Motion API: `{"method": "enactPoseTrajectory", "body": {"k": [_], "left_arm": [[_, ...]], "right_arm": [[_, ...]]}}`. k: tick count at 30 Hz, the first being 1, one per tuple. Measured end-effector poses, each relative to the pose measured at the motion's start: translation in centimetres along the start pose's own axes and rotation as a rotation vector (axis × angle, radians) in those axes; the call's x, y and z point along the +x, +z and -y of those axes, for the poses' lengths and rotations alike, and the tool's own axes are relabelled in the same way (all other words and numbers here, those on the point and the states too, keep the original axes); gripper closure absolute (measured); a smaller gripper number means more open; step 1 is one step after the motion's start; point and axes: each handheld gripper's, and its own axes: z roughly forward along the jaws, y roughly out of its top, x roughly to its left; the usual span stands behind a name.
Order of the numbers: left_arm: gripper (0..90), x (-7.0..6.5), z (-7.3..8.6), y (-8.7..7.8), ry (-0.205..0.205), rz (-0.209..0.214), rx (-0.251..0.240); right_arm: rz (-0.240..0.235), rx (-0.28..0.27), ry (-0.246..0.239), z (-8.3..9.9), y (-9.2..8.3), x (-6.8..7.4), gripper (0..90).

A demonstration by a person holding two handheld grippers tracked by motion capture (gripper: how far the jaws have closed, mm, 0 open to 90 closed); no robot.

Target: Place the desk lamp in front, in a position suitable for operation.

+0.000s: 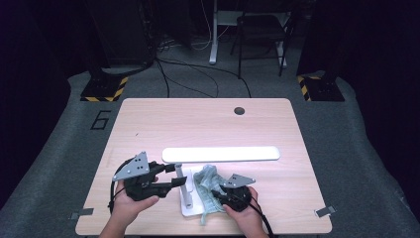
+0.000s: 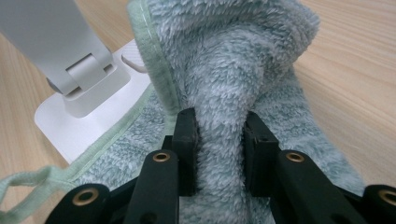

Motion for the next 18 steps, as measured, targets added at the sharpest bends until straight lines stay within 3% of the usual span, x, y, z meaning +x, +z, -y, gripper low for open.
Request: {"method": "enactPoseTrajectory", "body": {"k": [7, 13, 17, 18], "left_arm": [[51.6, -0.1, 0.0, 0.1, 0.007, -0.004, -0.002], [51.7, 0.0, 0.0, 0.1, 0.006, 0.002, -0.002], [51.3, 0.3, 0.0, 0.1, 0.0, 0.014, -0.008], [50.8, 0.4, 0.1, 0.2, -0.025, 0.029, -0.012]], "right_arm": [[0.009, 0.002, -0.001, 0.0, 0.0, -0.3, 70.7], [0.048, 0.014, -0.001, -0.3, -0.2, -0.9, 70.8], [0.058, 0.017, 0.05, -1.0, -0.1, -2.0, 70.9], [0.049, 0.004, 0.053, -1.2, 0.0, -2.4, 70.8]]}}
